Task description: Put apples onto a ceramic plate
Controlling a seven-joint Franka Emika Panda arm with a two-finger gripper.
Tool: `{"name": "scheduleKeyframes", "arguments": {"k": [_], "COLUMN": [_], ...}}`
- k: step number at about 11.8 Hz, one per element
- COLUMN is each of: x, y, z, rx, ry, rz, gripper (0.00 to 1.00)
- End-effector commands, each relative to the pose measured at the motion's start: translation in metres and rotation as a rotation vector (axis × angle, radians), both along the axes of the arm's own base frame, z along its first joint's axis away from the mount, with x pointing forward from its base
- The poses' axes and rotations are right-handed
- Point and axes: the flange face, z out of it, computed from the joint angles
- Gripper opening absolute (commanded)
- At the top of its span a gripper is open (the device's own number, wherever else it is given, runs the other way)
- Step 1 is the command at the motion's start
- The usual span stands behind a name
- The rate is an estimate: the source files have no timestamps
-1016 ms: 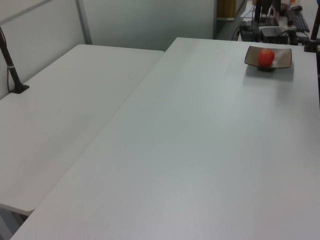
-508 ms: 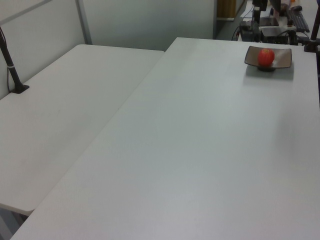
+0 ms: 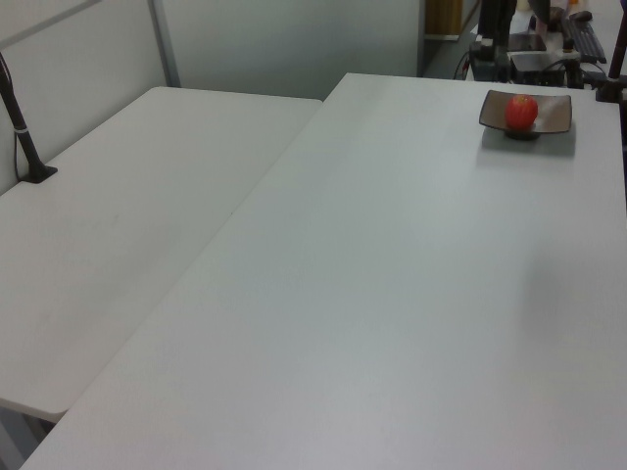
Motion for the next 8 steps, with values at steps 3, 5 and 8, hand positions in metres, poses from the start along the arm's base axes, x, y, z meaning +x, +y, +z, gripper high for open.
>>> {"name": "scheduleKeyframes", "arguments": {"k": [3, 5, 8], "x": [0.0197, 0.0208, 0.0218], "y": [-0.0026, -0.0041, -0.0030], "z": [-0.0190, -0.0220, -0.0241], "rx": [0.001, -0.001, -0.002], "ry": [-0.083, -0.075, -0.069], "rz": [0.119, 0.131, 0.136], "gripper": [1.00, 1.00, 1.00]}}
